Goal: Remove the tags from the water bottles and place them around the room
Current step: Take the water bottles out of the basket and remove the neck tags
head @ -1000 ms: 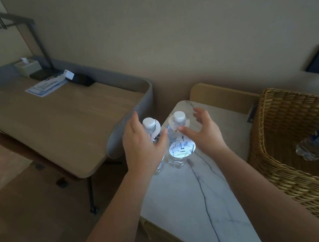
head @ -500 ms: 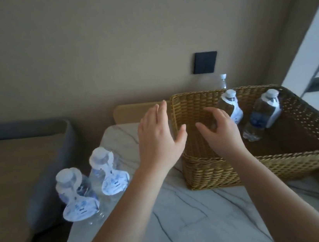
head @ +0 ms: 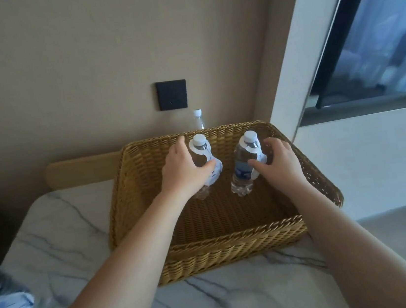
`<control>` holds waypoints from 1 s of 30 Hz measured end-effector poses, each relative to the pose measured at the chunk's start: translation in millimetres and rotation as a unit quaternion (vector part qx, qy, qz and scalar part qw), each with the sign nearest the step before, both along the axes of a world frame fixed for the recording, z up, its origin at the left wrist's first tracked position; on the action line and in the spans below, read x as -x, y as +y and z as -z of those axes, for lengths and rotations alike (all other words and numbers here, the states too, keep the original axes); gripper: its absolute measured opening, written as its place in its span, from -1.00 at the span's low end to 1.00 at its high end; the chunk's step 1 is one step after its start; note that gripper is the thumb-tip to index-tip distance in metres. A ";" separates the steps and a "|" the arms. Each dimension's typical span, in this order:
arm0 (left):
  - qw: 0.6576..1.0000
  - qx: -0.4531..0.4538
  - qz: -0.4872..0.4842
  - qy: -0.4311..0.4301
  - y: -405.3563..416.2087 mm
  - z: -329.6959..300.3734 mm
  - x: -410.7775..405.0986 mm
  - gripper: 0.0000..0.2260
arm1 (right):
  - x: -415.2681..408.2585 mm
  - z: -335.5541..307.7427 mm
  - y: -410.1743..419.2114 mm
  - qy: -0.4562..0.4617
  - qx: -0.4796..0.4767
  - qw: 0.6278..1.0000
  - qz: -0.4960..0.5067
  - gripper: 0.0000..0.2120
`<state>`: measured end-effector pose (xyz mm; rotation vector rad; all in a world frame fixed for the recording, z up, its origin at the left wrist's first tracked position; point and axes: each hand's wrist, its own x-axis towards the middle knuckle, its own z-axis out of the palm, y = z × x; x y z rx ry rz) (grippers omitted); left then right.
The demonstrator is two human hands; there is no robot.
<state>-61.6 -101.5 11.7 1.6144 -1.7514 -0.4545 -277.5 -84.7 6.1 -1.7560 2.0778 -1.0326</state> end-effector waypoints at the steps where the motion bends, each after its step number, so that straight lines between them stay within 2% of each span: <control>1: 1.000 -0.020 -0.011 0.018 -10.5 1.9 5.3 -0.11 | 7.1 1.5 -13.2 -0.001 -0.015 1.000 -0.013 -0.30; 5: 0.993 -0.068 -0.067 0.065 -43.2 15.2 17.9 0.03 | 23.2 10.3 -57.9 -0.015 -0.079 0.994 -0.073 -0.05; 8: 0.984 -0.126 -0.088 0.094 -58.8 29.9 16.6 0.11 | 26.1 17.4 -80.2 -0.018 -0.110 0.986 -0.126 0.04; 10: 0.977 -0.152 -0.080 0.129 -66.2 39.2 12.5 0.09 | 26.6 22.1 -88.8 -0.030 -0.125 0.981 -0.144 0.01; 14: 0.972 -0.156 -0.045 0.171 -74.5 49.9 10.1 -0.10 | 28.3 31.1 -94.8 -0.043 -0.142 0.978 -0.149 -0.12; 21: 0.980 -0.120 -0.046 0.149 -81.1 51.7 16.3 -0.29 | 26.2 33.0 -93.6 -0.061 -0.108 0.981 -0.146 -0.25; 30: 0.984 -0.044 -0.080 0.152 -54.1 19.3 6.9 -0.36 | 13.2 3.6 -75.4 -0.083 -0.032 0.978 -0.187 -0.41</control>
